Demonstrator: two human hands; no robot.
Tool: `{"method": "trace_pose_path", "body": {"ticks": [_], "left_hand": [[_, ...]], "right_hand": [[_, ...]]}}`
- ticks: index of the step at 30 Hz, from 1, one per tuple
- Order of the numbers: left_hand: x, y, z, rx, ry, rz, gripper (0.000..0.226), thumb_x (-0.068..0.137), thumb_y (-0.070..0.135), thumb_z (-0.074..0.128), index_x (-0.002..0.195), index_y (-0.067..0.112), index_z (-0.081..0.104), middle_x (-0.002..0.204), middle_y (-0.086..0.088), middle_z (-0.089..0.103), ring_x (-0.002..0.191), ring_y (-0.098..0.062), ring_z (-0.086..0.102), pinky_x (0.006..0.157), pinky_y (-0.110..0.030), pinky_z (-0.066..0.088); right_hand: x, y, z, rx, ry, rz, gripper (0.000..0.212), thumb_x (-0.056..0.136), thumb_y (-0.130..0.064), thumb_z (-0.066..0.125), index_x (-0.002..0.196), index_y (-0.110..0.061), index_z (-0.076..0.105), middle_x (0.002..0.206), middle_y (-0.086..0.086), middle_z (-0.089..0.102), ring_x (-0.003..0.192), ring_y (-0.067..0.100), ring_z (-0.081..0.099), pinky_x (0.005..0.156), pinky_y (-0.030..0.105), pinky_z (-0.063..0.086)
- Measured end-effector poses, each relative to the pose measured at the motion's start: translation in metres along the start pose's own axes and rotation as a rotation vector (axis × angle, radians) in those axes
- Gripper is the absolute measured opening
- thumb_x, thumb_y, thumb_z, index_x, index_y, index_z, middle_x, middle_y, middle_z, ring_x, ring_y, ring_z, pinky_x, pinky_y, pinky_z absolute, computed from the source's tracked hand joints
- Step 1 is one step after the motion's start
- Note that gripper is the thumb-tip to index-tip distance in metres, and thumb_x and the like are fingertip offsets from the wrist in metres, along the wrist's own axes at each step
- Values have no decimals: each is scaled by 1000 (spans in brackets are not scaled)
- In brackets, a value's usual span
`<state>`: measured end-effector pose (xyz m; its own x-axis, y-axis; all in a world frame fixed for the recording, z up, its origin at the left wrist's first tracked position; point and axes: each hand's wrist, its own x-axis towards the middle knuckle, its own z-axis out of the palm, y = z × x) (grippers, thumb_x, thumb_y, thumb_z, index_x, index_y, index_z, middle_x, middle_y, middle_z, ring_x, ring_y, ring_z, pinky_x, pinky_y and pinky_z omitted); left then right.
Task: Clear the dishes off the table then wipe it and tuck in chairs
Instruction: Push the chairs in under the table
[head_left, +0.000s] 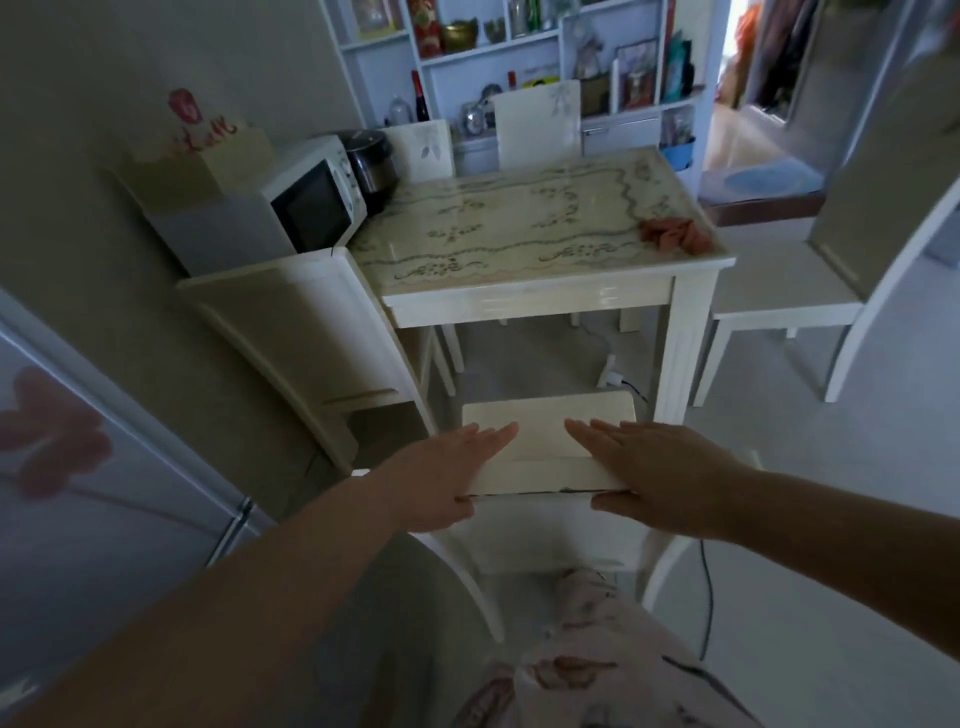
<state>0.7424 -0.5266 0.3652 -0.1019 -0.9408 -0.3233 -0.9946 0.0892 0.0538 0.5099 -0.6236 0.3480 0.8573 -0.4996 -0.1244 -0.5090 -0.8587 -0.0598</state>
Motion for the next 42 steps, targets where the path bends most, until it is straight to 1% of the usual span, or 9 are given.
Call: {"method": "trace_pose_path", "body": {"ticks": [2,7,13,24,28,32,35,38,42], "left_hand": [[1,-3,-1,-1,-11,10,89,92,29,59,151,38,-7,152,-1,36,134,-21,39,109,-33,34],[7,-11,-7,1,-80,43,84,93,30,57,150,44,-3,144,-8,43,128,-23,41,104,-31,33],[41,-28,-16,-31,-28,34,86,93,28,58,150,45,-4,143,-8,44,126,-23,43,101,-29,36],[102,-72,-38,-26,24,18,80,94,24,57,152,41,4,140,-7,47,121,-21,47,91,-22,34],[129,-86,-47,-4,45,25,79,94,24,56,152,40,5,136,-6,49,117,-21,49,85,-20,32],[158,-104,-55,-4,64,25,78,94,25,57,152,40,7,129,-7,51,111,-20,51,90,-27,40],[175,-113,-62,-42,56,21,78,92,24,59,151,39,11,129,-6,52,106,-18,51,87,-27,41],[191,-118,-69,-81,52,21,78,91,21,60,151,38,14,119,-1,52,88,-10,44,76,-22,37],[216,-128,-76,-102,81,4,81,89,18,61,151,38,14,125,-4,53,89,-12,46,74,-22,37]], "right_hand": [[0,1,0,-28,10,-7,80,94,-56,39,153,-23,-3,154,-2,31,131,16,44,108,31,35],[5,3,-5,6,-46,-20,73,95,-53,39,152,-25,2,140,-1,49,119,14,52,102,29,38],[38,24,-18,-11,-79,12,71,98,-49,39,153,-22,2,149,2,39,126,15,47,108,30,33],[106,60,-26,-7,-34,30,70,97,-46,41,153,-20,7,143,2,46,122,16,50,105,29,35],[131,78,-26,-20,-22,40,70,98,-46,41,153,-20,6,147,3,41,129,17,46,109,32,33],[159,100,-30,-26,-1,57,71,97,-45,44,153,-20,8,149,3,39,131,18,44,108,31,32],[180,116,-34,-45,9,54,70,97,-45,44,152,-20,9,149,2,39,127,17,47,106,31,34],[200,135,-37,-67,3,41,70,96,-46,44,152,-21,10,149,2,38,128,19,45,106,32,35],[231,161,-43,-96,-9,25,70,95,-47,45,152,-23,10,148,3,40,133,22,42,109,37,35]]}}
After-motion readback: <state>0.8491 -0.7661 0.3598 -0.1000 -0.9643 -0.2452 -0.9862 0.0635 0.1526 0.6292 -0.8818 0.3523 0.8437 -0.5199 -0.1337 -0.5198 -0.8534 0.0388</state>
